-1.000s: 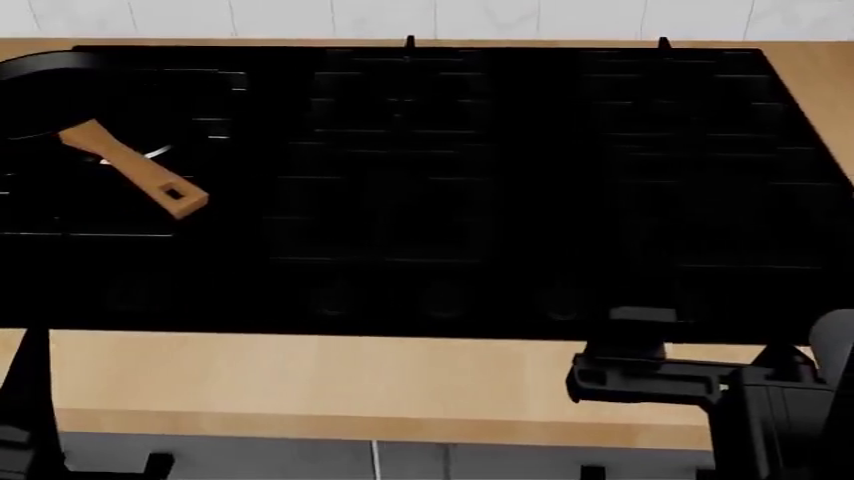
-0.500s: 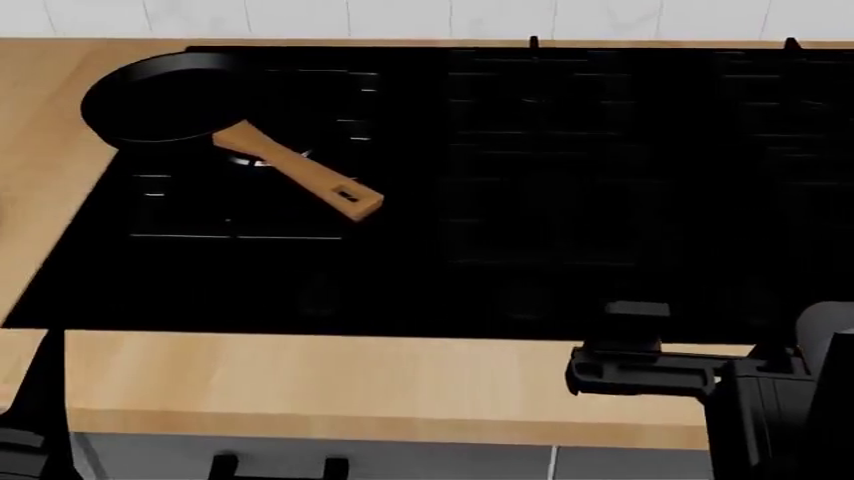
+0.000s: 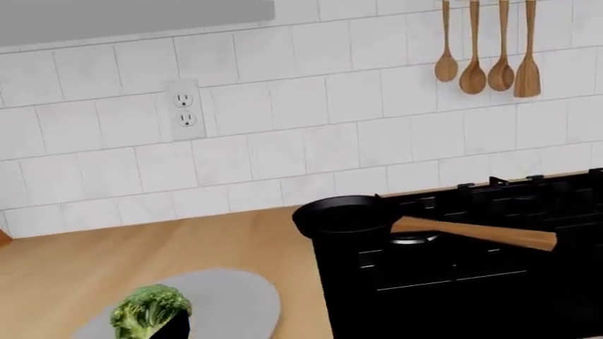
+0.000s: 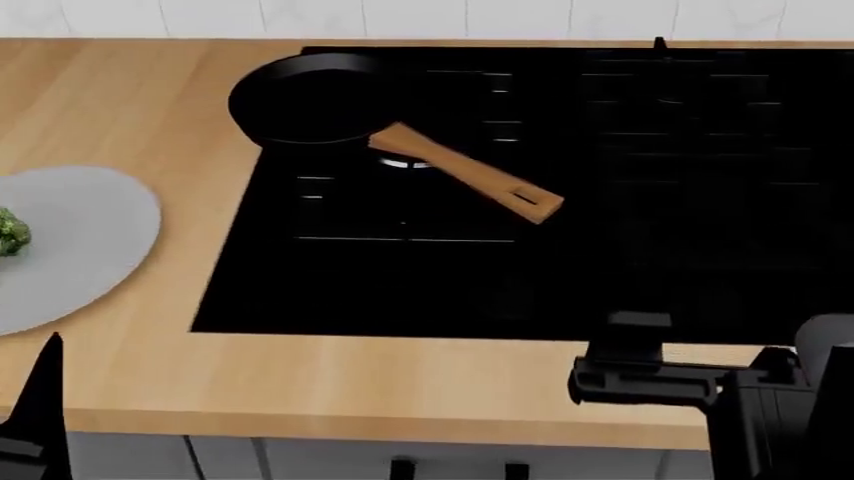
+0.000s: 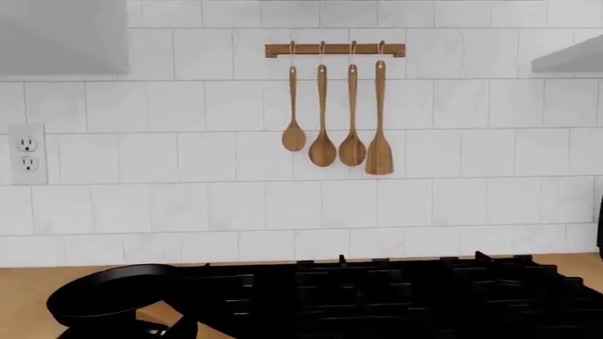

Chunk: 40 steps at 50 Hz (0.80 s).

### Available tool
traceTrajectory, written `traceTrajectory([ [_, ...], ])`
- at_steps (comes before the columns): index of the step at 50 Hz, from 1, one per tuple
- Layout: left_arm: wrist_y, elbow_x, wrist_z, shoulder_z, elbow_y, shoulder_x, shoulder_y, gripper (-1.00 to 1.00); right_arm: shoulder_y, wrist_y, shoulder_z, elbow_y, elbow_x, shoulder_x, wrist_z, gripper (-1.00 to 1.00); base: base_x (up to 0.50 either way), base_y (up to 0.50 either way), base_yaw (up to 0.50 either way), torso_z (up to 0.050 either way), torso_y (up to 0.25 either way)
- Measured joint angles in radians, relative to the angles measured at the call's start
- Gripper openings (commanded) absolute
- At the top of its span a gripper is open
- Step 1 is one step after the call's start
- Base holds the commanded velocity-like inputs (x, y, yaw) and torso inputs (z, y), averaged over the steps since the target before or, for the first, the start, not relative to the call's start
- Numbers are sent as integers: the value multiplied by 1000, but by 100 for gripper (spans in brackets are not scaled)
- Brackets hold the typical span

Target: Pick the broccoli from the plate and place it in the pan.

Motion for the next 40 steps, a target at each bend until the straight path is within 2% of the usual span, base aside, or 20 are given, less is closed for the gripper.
traceTrajectory([
  [19,10,2,-7,10,-8,0,2,100,-22,-26,-9,10,-7,1,-6,100,0,500,0,0,0],
  [24,10,2,-10,10,-11,-2,-1,100,-19,-19,-6,13,4,-2,-1,100,0,42,0,0,0],
  [40,13,-45,-15,-15,-14,5,1,100,-31,-28,-7,3,5,11,-5,100,-1,500,0,0,0],
])
